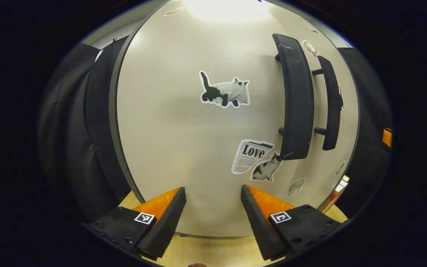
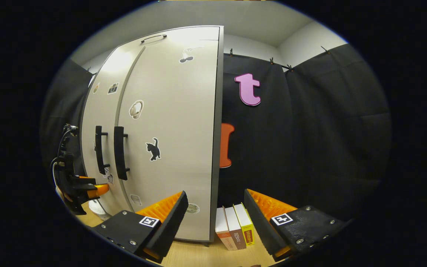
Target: Grab one shoe with the right hand and put it into the shoe cabinet, grab the other shoe with the left hand and put it into the shoe cabinet; then close the right door with the right hand and the left door with the left hand.
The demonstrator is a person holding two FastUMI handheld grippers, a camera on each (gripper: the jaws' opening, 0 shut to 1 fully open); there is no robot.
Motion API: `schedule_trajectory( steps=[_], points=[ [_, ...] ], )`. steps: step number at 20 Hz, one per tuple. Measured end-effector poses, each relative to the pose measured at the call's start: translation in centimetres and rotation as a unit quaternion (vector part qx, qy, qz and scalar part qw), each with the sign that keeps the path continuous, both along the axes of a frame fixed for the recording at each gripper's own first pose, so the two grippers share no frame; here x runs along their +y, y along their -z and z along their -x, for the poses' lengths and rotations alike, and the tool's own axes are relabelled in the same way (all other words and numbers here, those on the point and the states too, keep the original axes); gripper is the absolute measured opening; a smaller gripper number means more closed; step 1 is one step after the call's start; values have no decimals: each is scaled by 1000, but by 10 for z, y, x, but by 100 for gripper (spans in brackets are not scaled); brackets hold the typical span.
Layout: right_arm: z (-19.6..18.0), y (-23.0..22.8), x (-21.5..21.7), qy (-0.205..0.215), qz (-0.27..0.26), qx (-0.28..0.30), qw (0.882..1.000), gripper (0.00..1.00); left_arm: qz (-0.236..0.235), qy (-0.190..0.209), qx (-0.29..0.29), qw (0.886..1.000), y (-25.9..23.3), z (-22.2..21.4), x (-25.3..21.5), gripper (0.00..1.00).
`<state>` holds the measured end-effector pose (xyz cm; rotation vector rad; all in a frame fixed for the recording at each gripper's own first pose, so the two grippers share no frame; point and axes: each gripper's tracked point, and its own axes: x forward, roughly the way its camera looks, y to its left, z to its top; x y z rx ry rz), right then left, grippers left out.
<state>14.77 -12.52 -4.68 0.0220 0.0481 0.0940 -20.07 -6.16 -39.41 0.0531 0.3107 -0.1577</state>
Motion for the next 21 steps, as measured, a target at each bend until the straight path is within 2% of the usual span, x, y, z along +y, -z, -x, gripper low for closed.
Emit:
schedule_trajectory(
  steps=[4,7,13,14,21],
  points=[
    [7,-17,-2,-1,4,6,1000,94,14,-8,-8,1000,-32,35,14,97],
    [18,-35,-6,1,4,0,1000,94,37,-12,-50,998,-87,68,31,97],
    [42,-75,-7,-2,2,-31,1000,94,49,-35,-110,992,-186,127,82,96],
    [47,-81,-9,0,3,-37,999,94,53,-41,-117,991,-196,136,91,99],
    [63,-99,-22,19,11,-53,998,94,55,-82,-165,981,-246,170,151,97]
  ],
)
